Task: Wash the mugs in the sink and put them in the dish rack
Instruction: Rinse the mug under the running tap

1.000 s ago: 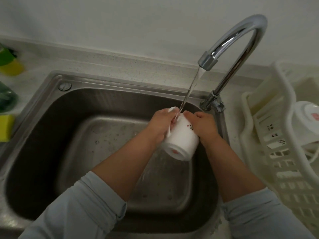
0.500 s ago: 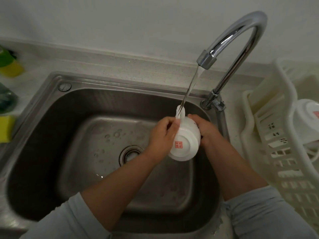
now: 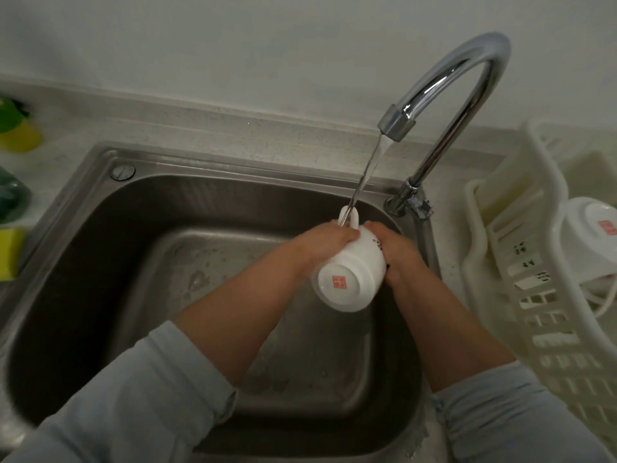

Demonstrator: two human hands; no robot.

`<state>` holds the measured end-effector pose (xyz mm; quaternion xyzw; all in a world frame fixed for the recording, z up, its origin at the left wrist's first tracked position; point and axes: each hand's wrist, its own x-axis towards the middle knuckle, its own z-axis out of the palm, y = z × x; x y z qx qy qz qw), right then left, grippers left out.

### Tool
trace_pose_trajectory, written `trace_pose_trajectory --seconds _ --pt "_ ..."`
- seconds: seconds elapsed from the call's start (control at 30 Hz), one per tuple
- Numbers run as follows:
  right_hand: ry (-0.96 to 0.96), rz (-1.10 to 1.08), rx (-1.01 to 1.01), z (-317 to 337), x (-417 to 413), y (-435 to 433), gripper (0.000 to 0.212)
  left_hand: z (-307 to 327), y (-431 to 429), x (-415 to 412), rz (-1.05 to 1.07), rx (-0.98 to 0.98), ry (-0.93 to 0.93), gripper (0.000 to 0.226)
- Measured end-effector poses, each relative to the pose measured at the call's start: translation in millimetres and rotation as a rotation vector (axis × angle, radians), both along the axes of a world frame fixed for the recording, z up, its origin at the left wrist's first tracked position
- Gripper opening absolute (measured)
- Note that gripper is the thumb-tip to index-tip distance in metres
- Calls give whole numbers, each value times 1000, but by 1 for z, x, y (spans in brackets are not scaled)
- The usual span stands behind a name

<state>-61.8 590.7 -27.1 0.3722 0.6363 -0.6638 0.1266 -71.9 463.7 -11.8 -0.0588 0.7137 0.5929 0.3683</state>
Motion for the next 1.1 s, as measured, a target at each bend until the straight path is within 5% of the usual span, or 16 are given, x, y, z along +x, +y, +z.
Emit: trace_pose_trajectory --seconds 0.23,0.3,0.43,0.53,0.63,0.8,0.93,1.1 --pt "-70 80 -233 1 9 -2 14 -16 -31 24 -158 308 171 45" --pt "-67 162 -256 1 11 -10 12 -18 -35 18 -187 267 208 49" --pt "-60 184 -275 2 12 -16 26 -19 -26 12 -54 207 244 42" --pt "-46 91 -372 3 13 -10 17 -20 -18 10 191 258 152 36" --pt "-27 -9 -434 4 10 -2 15 -17 -13 11 161 320 123 19" --pt "-63 -50 -457 3 2 7 17 -13 -15 27 47 344 349 31" --pt "24 8 -421 -5 2 -3 21 -12 -19 36 256 316 492 10" --pt "-160 -1 -438 -14 1 -14 33 -12 -17 40 322 235 642 38"
